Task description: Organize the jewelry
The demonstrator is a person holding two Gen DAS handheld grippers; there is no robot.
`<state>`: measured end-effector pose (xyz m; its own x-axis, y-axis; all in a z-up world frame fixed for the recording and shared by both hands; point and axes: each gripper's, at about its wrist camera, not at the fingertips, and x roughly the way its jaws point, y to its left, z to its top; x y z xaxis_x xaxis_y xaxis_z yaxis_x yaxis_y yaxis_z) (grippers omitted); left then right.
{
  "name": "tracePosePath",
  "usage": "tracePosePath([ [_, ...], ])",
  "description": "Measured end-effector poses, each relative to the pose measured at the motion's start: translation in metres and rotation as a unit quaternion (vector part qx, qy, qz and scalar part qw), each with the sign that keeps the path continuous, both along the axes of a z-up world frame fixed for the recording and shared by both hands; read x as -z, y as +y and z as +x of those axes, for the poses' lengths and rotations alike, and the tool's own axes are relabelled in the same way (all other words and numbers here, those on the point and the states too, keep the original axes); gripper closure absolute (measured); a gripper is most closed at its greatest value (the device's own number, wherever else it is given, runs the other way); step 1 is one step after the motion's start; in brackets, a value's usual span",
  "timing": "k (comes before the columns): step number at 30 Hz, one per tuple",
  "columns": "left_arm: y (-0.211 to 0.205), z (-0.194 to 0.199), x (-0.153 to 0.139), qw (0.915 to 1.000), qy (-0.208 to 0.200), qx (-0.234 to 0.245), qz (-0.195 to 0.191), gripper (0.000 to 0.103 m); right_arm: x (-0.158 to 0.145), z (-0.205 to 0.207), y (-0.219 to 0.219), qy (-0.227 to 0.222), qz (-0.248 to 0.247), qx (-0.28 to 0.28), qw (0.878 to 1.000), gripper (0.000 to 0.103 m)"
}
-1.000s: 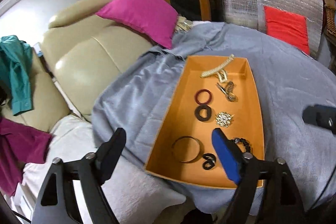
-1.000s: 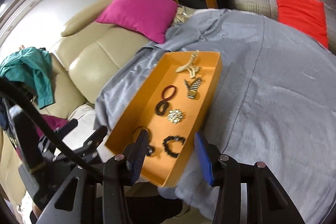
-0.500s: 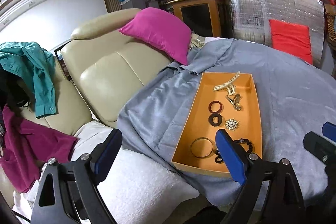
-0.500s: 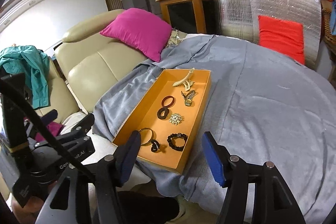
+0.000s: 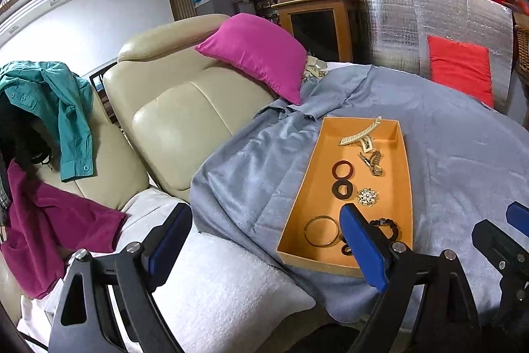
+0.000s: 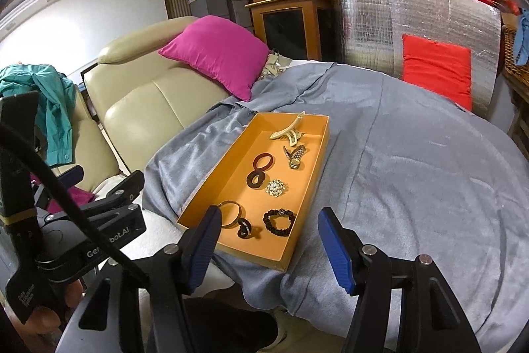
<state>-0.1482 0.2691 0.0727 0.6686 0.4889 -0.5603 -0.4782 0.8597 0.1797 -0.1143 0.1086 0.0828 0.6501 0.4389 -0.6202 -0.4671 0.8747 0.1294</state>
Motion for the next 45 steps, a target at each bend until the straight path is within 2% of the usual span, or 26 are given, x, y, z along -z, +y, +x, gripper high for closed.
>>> tracePosePath([
  [45,0.014,0.004,0.009,0.9999,0.012,-0.006,-0.008,0.012,0.006,0.008,0.005,0.014,0.005,0.007,1.0,0.038],
])
